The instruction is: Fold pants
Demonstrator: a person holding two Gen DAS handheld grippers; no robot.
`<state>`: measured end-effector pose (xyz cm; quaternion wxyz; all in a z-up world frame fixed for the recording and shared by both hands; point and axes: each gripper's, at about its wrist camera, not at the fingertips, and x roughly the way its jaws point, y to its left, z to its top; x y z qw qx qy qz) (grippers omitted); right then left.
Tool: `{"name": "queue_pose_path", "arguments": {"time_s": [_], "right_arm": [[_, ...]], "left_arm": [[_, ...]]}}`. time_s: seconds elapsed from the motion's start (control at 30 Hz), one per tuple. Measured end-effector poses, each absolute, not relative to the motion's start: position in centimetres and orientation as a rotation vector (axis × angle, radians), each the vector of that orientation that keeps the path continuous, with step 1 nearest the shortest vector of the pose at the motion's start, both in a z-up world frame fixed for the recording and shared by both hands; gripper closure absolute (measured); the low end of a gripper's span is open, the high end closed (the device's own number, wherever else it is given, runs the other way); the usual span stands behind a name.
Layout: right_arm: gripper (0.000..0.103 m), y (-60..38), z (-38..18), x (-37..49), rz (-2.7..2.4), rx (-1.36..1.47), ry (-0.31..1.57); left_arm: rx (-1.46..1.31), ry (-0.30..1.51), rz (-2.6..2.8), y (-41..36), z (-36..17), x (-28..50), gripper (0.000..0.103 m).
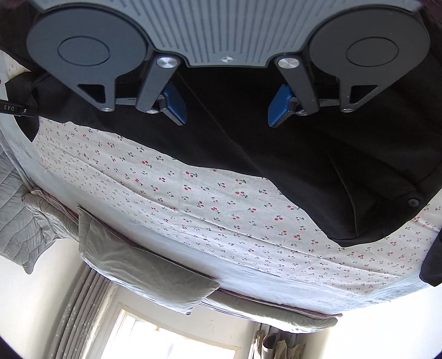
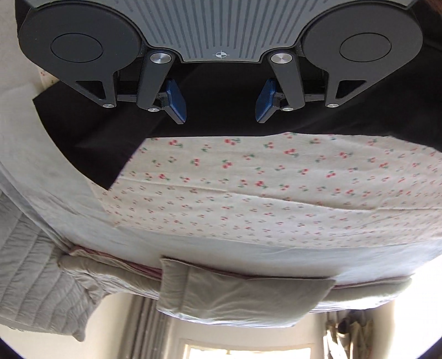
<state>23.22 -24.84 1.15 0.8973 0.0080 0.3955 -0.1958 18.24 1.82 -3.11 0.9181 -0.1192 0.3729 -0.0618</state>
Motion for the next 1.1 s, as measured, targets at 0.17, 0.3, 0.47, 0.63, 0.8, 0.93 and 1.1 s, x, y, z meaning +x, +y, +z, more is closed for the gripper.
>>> {"name": "queue_pose_path", "arguments": {"time_s": [0.17, 0.3, 0.47, 0.63, 0.8, 0.93, 1.1], "right_arm": [[0.054, -27.9, -1.4, 24.3, -0.52, 0.067, 0.848], [0.103, -28.8, -2.6, 24.1, -0.576, 0.092, 0.852], [0.103, -28.7, 0.4, 20.7, -0.639, 0.104, 0.723], [0.103, -27.8, 4.9, 14.8, -0.642, 0.162, 0.589], [0.103, -25.3, 6.8, 8.3, -0.581, 0.159, 0.552], [0.103, -24.1, 5.6, 3.8, -0.517, 0.177, 0.599], [0.103, -23.1, 3.7, 0.0, -0.483, 0.165, 0.652]], "left_arm": [[-0.187, 0.763, -0.105, 1.1, -3.8, 18.2, 0.074], [-0.197, 0.753, -0.115, 1.2, -3.7, 18.1, 0.101], [-0.216, 0.691, -0.14, 2.0, -2.1, 16.9, 0.102], [-0.224, 0.624, -0.172, 4.0, -0.1, 14.7, 0.102], [-0.22, 0.621, -0.233, 6.7, 1.0, 11.6, 0.102], [-0.158, 0.647, -0.257, 8.1, 0.2, 9.0, 0.102], [-0.076, 0.711, -0.282, 8.5, -2.2, 6.2, 0.102]]}}
